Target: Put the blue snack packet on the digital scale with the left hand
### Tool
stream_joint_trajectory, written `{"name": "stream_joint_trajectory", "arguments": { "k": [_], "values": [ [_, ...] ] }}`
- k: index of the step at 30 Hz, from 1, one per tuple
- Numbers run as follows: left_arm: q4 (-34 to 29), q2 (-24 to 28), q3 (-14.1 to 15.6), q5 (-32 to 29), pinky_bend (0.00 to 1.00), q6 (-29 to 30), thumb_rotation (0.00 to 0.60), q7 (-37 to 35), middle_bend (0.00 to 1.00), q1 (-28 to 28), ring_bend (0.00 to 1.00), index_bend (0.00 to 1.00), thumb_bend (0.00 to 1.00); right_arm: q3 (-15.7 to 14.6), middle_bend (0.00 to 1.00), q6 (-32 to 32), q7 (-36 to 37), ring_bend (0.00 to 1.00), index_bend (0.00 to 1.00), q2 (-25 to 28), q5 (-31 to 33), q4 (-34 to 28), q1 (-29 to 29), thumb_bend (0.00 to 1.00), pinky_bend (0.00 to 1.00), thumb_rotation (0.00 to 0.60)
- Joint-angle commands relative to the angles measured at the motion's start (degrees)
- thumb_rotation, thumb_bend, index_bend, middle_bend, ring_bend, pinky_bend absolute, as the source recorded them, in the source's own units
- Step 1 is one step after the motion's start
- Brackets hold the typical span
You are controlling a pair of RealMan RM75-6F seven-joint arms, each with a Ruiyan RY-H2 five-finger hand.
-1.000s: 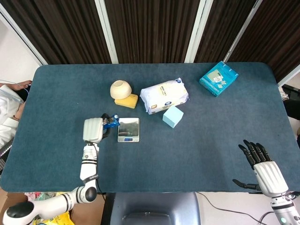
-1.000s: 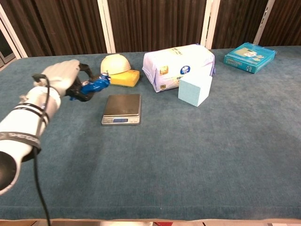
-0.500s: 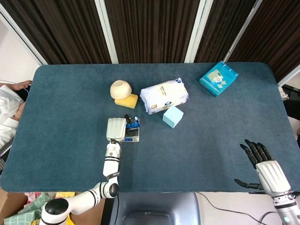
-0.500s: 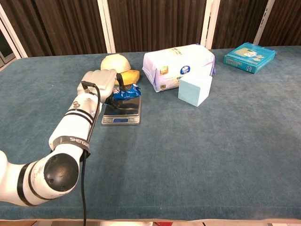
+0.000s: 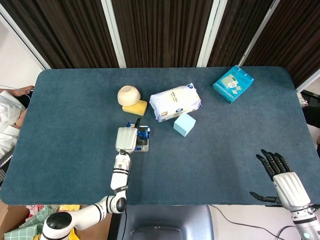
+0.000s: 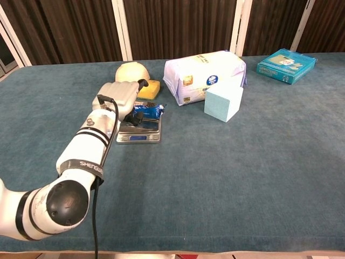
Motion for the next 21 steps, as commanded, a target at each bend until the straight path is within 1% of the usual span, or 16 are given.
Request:
{"name": "stream_joint_trajectory", "arguments": {
  "k": [1,3,6,7,8,9,10,11,12,13,14,15,16,18,19,21],
  "values": [
    [-2.67,0.99,0.91,0.80,1.00,1.42,0.600,0.21,1.00,1.36,1.00,0.13,0.46,0.12,0.00,0.23,-0.08,0.00,0.00,-0.01,0.14,0.08,-0.11,0.16,0.00,0.458],
    [-7.06,3.05,2.34,2.54,1.00,3.76,0.600,-0.23,1.00,3.27,1.00,0.13,0.45,0.23,0.00,0.39,-0.09,0.00,0.00,0.00,0.36,0.13,-0.21,0.16,0.00,0.458],
    [-17.25,9.01,6.86,7.32,1.00,9.09,0.600,-0.69,1.00,7.99,1.00,0.12,0.44,0.21,0.00,0.64,-0.36,0.00,0.00,-0.01,0.36,0.05,-0.40,0.16,0.00,0.459],
    [-20.97,11.56,8.76,9.18,1.00,11.02,0.600,-0.78,1.00,9.82,1.00,0.12,0.44,0.16,0.00,0.72,-0.58,0.00,0.00,-0.05,0.26,0.06,-0.45,0.16,0.00,0.459],
    [-26.30,15.38,11.36,11.63,1.00,13.71,0.600,-1.16,1.00,12.49,1.00,0.12,0.43,0.07,0.00,0.78,-0.90,0.00,0.00,-0.11,0.10,-0.06,-0.52,0.16,0.00,0.458],
    [-30.08,18.47,13.34,13.62,1.00,15.66,0.600,-1.63,1.00,14.42,1.00,0.12,0.43,-0.03,0.00,0.80,-1.29,0.00,0.00,-0.18,-0.01,-0.16,-0.60,0.16,0.00,0.458],
    [-34.61,22.92,16.27,16.41,1.00,17.72,0.600,-2.62,1.00,16.83,1.00,0.11,0.43,-0.20,0.00,0.74,-2.04,0.00,0.00,-0.28,-0.16,-0.35,-0.71,0.16,0.00,0.459],
    [-37.84,26.41,18.50,18.18,1.00,19.00,0.600,-3.77,0.97,18.70,1.00,0.11,0.42,-0.30,0.00,0.71,-2.60,0.00,0.00,-0.40,-0.26,-0.53,-0.78,0.16,0.00,0.460],
    [-40.92,29.96,20.83,19.45,0.99,19.86,0.600,-5.16,0.89,20.61,0.95,0.09,0.42,-0.36,0.00,0.77,-3.17,0.00,0.00,-0.55,-0.39,-0.69,-0.86,0.16,0.00,0.460],
    [-43.62,33.66,23.24,20.66,0.91,20.33,0.600,-6.89,0.76,22.35,0.84,0.08,0.42,-0.45,0.00,0.89,-3.79,0.00,0.00,-0.68,-0.58,-0.84,-0.98,0.16,0.00,0.460],
    [-46.17,38.34,26.17,22.24,0.72,21.02,0.600,-9.88,0.56,24.48,0.62,0.05,0.42,-0.52,0.00,1.07,-4.57,0.00,0.00,-0.89,-0.78,-1.10,-1.13,0.16,0.00,0.460],
    [-47.00,41.50,28.24,23.77,0.47,21.73,0.600,-12.72,0.35,25.93,0.36,0.03,0.42,-0.55,0.00,1.18,-5.16,0.00,0.00,-1.05,-0.88,-1.26,-1.24,0.16,0.00,0.459],
    [-46.70,44.72,30.61,25.85,0.23,23.42,0.600,-17.29,0.17,28.05,0.14,0.01,0.42,-0.56,0.00,1.36,-5.85,0.00,0.00,-1.27,-0.99,-1.47,-1.39,0.16,0.00,0.458],
    [-43.32,47.12,32.96,28.28,0.08,26.97,0.600,-23.98,0.03,31.48,0.01,0.00,0.42,-0.55,0.00,1.62,-6.64,0.00,0.00,-1.57,-1.04,-1.70,-1.61,0.16,0.00,0.458],
    [-39.93,47.58,33.91,29.11,0.05,29.07,0.600,-27.63,0.01,33.69,0.00,0.00,0.42,-0.51,0.00,1.75,-7.01,0.00,0.00,-1.74,-0.99,-1.82,-1.73,0.16,0.00,0.458],
    [-35.52,47.42,34.12,28.69,0.01,31.44,0.600,-31.59,0.00,36.70,0.00,0.00,0.43,-0.31,0.00,1.80,-7.63,0.00,0.00,-1.98,-0.61,-1.98,-1.86,0.16,0.00,0.458]
  ]
}}
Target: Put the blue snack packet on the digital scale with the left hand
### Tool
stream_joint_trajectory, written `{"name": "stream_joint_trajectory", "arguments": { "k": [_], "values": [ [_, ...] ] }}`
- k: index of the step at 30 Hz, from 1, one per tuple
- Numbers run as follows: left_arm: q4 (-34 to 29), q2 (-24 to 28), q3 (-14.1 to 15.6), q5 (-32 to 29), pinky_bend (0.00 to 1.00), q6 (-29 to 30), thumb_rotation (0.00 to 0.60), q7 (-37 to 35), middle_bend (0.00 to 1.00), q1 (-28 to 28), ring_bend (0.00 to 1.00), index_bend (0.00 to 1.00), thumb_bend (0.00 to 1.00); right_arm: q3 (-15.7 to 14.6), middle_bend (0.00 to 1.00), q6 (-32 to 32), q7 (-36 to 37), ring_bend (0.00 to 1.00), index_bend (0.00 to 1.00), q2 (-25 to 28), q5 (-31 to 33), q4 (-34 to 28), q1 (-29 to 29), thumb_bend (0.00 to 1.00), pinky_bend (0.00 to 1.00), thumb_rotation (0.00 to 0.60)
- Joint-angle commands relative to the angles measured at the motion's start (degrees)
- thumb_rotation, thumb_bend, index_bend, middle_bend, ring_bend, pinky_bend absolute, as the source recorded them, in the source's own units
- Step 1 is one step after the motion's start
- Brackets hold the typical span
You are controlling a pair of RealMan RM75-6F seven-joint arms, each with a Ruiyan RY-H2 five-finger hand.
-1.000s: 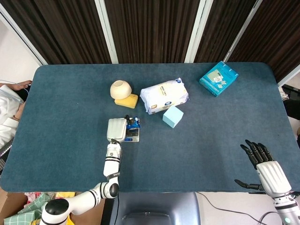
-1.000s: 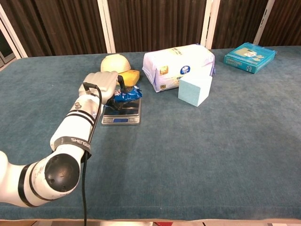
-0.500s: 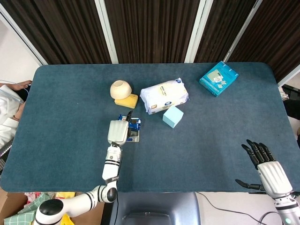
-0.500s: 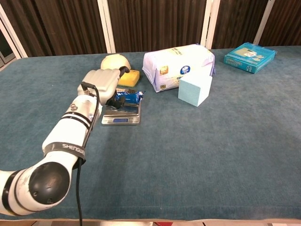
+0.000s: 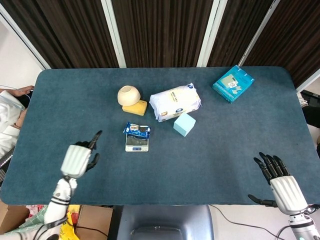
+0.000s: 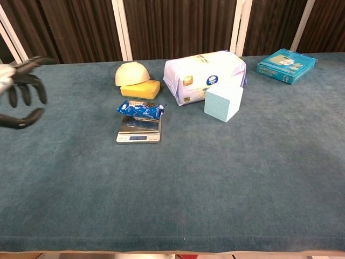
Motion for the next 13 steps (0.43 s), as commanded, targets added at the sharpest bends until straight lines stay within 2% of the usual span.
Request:
{"name": "stream_joint_trajectory", "arguments": {
  "k": [1,4,7,13],
  "values": [
    [7.59,7.22,8.68,7.04,0.00,9.33,0.600,-15.56,0.00,12.32,0.00,0.00,0.43,0.43,0.00,0.16,-1.23,0.00,0.00,-0.59,0.66,-0.26,-0.26,0.16,0.00,0.458],
    [7.03,8.26,7.21,8.06,0.00,10.48,0.600,-18.86,0.00,12.91,0.00,0.00,0.42,0.73,0.00,-0.41,-2.71,0.00,0.00,-1.21,1.23,-0.62,-0.14,0.16,0.00,0.458],
    [8.09,7.38,5.61,8.03,0.00,10.34,0.600,-16.08,0.00,13.36,0.00,0.00,0.42,0.42,0.00,-0.38,-4.09,0.00,0.00,-1.62,0.43,-0.68,-0.21,0.16,0.00,0.458],
    [7.15,8.04,5.18,8.39,0.00,8.31,0.600,-15.42,0.00,14.41,0.00,0.00,0.42,-0.24,0.00,-0.37,-4.27,0.00,0.00,-1.78,-0.82,-0.59,-0.26,0.16,0.00,0.459]
  ]
}}
